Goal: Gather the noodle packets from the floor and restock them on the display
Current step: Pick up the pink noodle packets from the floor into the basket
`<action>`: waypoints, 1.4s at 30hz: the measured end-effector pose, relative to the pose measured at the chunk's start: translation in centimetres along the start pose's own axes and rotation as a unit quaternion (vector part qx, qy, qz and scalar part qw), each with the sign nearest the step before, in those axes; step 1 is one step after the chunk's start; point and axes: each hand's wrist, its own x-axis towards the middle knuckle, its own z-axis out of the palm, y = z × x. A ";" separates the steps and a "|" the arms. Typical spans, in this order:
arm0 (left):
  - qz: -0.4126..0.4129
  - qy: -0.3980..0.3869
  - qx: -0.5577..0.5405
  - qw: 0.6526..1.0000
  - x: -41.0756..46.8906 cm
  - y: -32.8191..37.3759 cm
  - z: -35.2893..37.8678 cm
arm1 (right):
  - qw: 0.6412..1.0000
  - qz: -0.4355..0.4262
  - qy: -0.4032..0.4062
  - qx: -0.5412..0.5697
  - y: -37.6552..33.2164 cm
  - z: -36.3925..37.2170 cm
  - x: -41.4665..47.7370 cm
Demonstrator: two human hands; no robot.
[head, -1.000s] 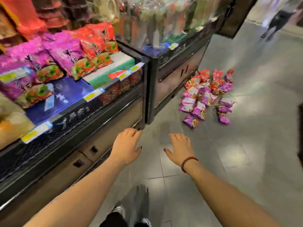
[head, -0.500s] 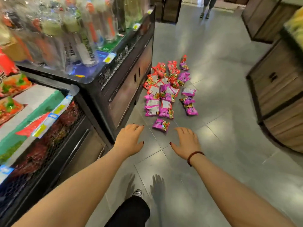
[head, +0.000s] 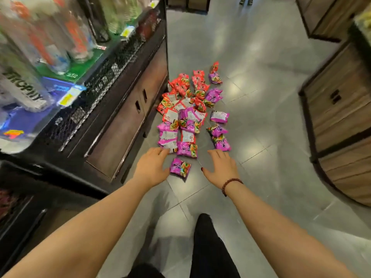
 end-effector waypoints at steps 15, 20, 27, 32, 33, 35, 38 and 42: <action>-0.197 0.051 -0.128 0.971 14.4 -1.5 -0.6 | 0.987 -0.111 -0.113 -0.013 3.0 -2.8 22.6; -0.261 0.048 -0.143 0.953 17.3 -4.4 -0.2 | 0.980 -0.134 -0.150 -0.015 1.9 -2.5 28.8; -0.398 0.077 -0.212 0.889 20.4 -5.1 2.0 | 0.963 -0.156 -0.219 -0.025 3.0 -1.6 38.4; -0.530 0.113 -0.300 0.785 23.7 -4.0 7.4 | 0.944 -0.167 -0.283 -0.023 4.3 2.4 46.1; -0.558 0.122 -0.324 0.755 24.5 -3.7 9.0 | 0.939 -0.172 -0.296 -0.027 4.6 3.7 47.6; -0.611 0.141 -0.377 0.682 26.2 -3.2 12.2 | 0.931 -0.177 -0.319 -0.032 5.5 6.6 50.1; -0.662 0.193 -0.430 0.583 28.8 -3.2 18.1 | 0.924 -0.162 -0.343 -0.033 7.1 12.1 53.4; -0.694 0.224 -0.481 0.487 31.0 -3.5 27.7 | 0.915 -0.146 -0.374 -0.037 9.8 21.5 56.4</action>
